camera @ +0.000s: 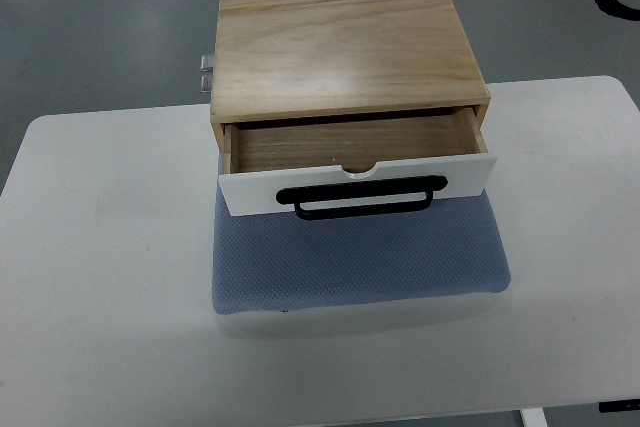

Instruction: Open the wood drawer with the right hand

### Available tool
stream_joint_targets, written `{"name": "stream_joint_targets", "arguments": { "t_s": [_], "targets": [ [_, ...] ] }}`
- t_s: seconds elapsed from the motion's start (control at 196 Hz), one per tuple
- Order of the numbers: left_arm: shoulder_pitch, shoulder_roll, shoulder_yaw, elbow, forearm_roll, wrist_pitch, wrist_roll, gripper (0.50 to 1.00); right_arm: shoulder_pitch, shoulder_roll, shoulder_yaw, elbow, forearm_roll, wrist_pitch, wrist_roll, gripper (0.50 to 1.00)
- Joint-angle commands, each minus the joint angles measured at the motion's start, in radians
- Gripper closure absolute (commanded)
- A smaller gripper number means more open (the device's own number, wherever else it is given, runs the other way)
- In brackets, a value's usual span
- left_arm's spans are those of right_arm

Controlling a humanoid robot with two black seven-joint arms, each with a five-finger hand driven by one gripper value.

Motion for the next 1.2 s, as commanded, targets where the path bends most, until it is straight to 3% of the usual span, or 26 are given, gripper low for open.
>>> {"name": "stream_joint_targets", "arguments": {
  "t_s": [0.0, 0.332, 0.485, 0.776, 0.975, 1.195],
  "targets": [
    [0.0, 0.0, 0.0, 0.0, 0.0, 0.0, 0.0, 0.5, -0.093, 0.02, 0.12, -0.033, -0.058, 0.005, 0.0, 0.556],
    [0.0, 0.0, 0.0, 0.0, 0.0, 0.0, 0.0, 0.5, -0.297, 0.171, 0.457, -0.201, -0.304, 0.1, -0.001, 0.556],
    [0.0, 0.0, 0.0, 0.0, 0.0, 0.0, 0.0, 0.5, -0.38, 0.232, 0.571, -0.226, -0.402, 0.097, 0.0, 0.556],
    [0.0, 0.0, 0.0, 0.0, 0.0, 0.0, 0.0, 0.5, -0.48, 0.29, 0.629, -0.264, -0.445, 0.069, 0.149, 0.556],
    [0.0, 0.0, 0.0, 0.0, 0.0, 0.0, 0.0, 0.5, -0.54, 0.293, 0.626, -0.272, -0.447, 0.048, 0.2, 0.556],
    [0.0, 0.0, 0.0, 0.001, 0.0, 0.0, 0.0, 0.5, -0.593, 0.333, 0.619, -0.277, -0.445, 0.028, 0.207, 0.556]
  ]
}}
